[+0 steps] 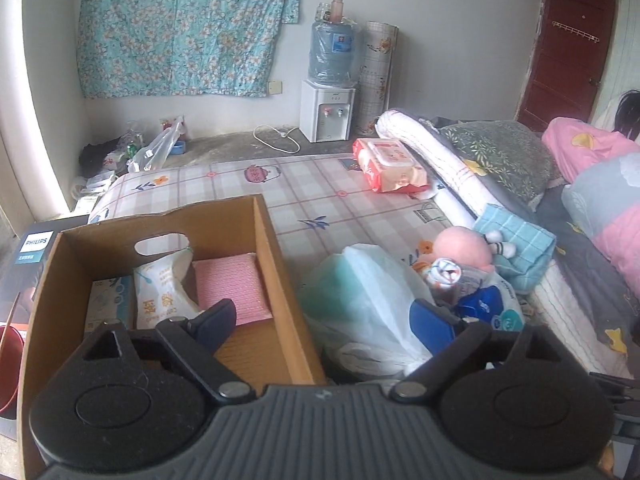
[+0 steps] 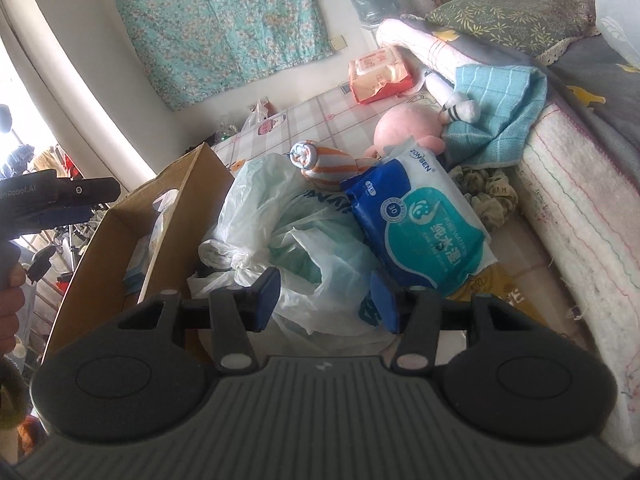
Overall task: Organize soft objects
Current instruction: 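Move the left tool back over the bed to the blue wet-wipes pack, then close the left tool on the blue ZONSEN wet-wipes pack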
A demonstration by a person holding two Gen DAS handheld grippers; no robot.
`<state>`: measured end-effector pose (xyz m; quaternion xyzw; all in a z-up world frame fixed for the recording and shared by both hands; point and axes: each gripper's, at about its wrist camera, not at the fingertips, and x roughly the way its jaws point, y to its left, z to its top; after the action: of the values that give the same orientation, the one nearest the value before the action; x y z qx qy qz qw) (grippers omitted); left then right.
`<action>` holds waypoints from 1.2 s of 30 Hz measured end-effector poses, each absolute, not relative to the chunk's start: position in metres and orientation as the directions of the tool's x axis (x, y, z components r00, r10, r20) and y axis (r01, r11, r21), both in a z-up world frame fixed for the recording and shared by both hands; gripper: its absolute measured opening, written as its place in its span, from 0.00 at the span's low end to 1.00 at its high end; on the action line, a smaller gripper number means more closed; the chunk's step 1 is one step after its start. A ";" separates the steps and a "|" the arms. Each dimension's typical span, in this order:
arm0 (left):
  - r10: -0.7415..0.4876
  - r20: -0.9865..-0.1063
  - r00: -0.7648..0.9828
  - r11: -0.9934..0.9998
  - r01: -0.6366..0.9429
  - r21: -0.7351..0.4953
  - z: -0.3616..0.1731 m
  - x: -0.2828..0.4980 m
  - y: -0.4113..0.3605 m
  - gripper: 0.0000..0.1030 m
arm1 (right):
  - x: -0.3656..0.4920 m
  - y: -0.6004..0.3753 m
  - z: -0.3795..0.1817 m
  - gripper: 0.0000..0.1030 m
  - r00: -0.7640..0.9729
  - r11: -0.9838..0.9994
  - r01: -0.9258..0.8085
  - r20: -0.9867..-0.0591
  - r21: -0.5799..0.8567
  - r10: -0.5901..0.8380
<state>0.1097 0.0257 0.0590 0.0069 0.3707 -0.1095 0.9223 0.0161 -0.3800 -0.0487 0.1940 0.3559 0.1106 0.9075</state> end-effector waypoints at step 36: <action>-0.360 -0.725 0.588 0.923 0.337 -0.185 -0.094 0.109 -0.155 0.59 | 0.144 -0.444 -0.080 0.43 0.569 0.908 -0.339 -0.716 0.244 0.405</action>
<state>0.1095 -0.1552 -0.0942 -0.0139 0.4098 -0.1956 0.8909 0.1442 -0.4442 -0.0798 0.0396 0.4140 0.2104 0.8848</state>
